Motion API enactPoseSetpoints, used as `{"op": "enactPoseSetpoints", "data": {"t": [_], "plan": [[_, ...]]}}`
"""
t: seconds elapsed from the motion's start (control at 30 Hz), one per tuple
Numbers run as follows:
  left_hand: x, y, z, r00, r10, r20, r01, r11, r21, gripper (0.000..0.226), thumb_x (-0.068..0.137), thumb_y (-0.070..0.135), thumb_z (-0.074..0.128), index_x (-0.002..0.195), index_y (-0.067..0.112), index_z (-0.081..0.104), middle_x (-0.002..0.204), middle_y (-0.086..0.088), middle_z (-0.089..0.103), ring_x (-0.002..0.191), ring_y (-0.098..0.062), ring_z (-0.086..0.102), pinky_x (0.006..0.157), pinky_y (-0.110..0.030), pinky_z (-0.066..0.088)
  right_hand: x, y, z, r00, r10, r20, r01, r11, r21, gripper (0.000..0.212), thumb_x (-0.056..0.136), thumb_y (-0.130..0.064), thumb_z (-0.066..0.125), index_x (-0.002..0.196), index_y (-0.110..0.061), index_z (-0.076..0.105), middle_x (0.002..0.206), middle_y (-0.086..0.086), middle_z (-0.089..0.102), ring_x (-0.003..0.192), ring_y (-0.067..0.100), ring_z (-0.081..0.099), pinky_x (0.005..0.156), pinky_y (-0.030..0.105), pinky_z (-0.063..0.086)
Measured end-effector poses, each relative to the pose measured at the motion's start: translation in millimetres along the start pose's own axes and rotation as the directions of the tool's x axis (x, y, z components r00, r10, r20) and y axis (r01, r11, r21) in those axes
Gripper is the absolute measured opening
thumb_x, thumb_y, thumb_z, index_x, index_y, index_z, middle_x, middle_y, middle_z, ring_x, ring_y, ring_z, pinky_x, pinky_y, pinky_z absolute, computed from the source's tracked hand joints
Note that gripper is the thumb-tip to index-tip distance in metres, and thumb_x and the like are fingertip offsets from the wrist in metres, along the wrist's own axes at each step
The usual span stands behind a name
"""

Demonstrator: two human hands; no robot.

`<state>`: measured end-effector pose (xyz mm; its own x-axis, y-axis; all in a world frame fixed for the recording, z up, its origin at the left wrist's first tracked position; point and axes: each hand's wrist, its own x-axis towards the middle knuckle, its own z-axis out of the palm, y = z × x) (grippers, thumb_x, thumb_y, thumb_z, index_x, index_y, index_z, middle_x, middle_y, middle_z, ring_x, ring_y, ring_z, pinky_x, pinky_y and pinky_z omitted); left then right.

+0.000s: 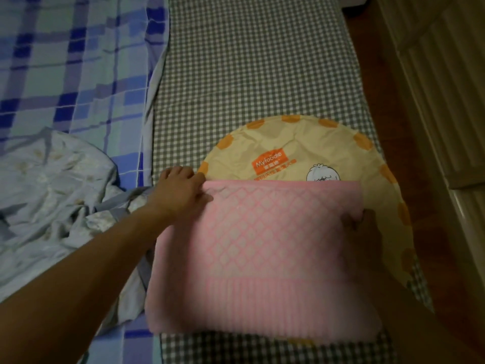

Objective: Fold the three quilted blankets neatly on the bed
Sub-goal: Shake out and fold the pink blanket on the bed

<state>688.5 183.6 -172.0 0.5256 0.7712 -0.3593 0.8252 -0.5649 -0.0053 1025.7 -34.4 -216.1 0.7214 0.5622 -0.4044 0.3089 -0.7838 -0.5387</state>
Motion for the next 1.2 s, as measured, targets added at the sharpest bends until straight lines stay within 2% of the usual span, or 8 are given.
{"op": "enactPoseSetpoints", "data": {"t": [0.13,0.2,0.3,0.5,0.6,0.73,0.93,1.2], "plan": [[-37.2,41.2,46.2,0.954,-0.227,0.197,0.256,0.958,-0.133,0.077,0.096,0.041,0.043,0.156,0.023,0.0,0.164,-0.019,-0.003,0.15,-0.042,-0.004,0.119,-0.059,0.004,11.8,-7.1,-2.6,0.99,-0.051,0.132,0.078,0.974,-0.213,0.056,0.09,-0.05,0.053,0.136,-0.02,0.049,0.129,0.014,0.059,0.115,0.035,0.057,0.094,0.044,0.047],[-81.4,59.0,63.5,0.9,-0.385,0.206,0.434,0.834,-0.34,0.084,0.094,0.045,0.049,0.157,0.022,-0.002,0.163,-0.021,-0.005,0.15,-0.042,-0.003,0.12,-0.059,0.009,2.8,-2.2,-7.2,0.988,-0.027,0.15,0.073,0.948,-0.309,0.071,0.088,-0.056,0.051,0.144,-0.014,0.04,0.134,0.02,0.051,0.12,0.04,0.049,0.101,0.046,0.04],[-142.4,60.0,72.9,0.698,-0.653,0.293,0.657,0.422,-0.625,0.087,0.091,0.046,0.062,0.156,0.018,0.012,0.158,-0.024,0.021,0.144,-0.042,0.024,0.115,-0.054,0.026,-28.1,25.3,-12.3,0.967,0.1,0.234,-0.065,0.986,-0.152,0.111,0.066,-0.087,0.052,0.148,-0.013,0.04,0.143,0.019,0.049,0.127,0.04,0.048,0.106,0.05,0.04],[-157.0,17.6,83.1,0.583,-0.42,0.696,0.779,0.045,-0.625,0.075,0.076,0.057,0.076,0.126,0.003,0.062,0.122,-0.014,0.068,0.108,-0.032,0.066,0.095,-0.039,0.05,-59.9,60.0,-16.4,0.887,0.288,0.362,-0.368,0.913,0.174,0.121,0.031,-0.089,0.072,0.125,-0.013,0.064,0.116,0.003,0.067,0.106,0.026,0.063,0.094,0.045,0.052],[-153.6,1.9,74.8,0.544,-0.193,0.816,0.785,-0.226,-0.577,0.073,0.064,0.046,0.089,0.119,0.004,0.066,0.11,-0.015,0.073,0.102,-0.033,0.069,0.098,-0.046,0.051,-69.1,31.8,-33.4,0.799,0.321,0.508,-0.503,0.82,0.272,0.08,0.052,-0.05,0.087,0.117,-0.008,0.068,0.101,0.005,0.074,0.095,0.027,0.068,0.083,0.042,0.055],[-176.8,12.1,25.2,0.645,-0.055,0.762,0.709,-0.328,-0.624,0.051,0.079,0.025,0.079,0.123,0.004,0.064,0.112,-0.018,0.073,0.106,-0.037,0.069,0.1,-0.052,0.05,-103.4,-12.5,-60.8,0.917,0.23,0.325,-0.31,0.924,0.222,0.059,0.072,-0.035,0.084,0.119,-0.006,0.066,0.115,0.013,0.07,0.1,0.033,0.066,0.091,0.053,0.053],[-304.9,-36.1,-59.8,0.797,-0.241,0.554,0.449,-0.377,-0.81,0.05,0.076,0.02,0.081,0.122,0.009,0.067,0.111,-0.012,0.074,0.102,-0.034,0.071,0.096,-0.054,0.052,-224.0,-107.6,-89.6,0.967,-0.015,0.256,-0.051,0.967,0.249,0.049,0.081,-0.033,0.078,0.122,-0.014,0.062,0.109,0.009,0.064,0.094,0.032,0.06,0.083,0.045,0.052],[-533.4,-240.3,-56.0,0.664,-0.642,0.384,0.163,-0.377,-0.912,0.05,0.07,0.024,0.082,0.115,0.007,0.07,0.102,-0.006,0.077,0.093,-0.028,0.074,0.091,-0.049,0.056,-440.4,-282.9,54.1,0.873,-0.403,0.274,0.336,0.905,0.261,0.03,0.077,-0.029,0.081,0.101,-0.017,0.067,0.092,0.0,0.07,0.078,0.017,0.064,0.07,0.027,0.048]]}}
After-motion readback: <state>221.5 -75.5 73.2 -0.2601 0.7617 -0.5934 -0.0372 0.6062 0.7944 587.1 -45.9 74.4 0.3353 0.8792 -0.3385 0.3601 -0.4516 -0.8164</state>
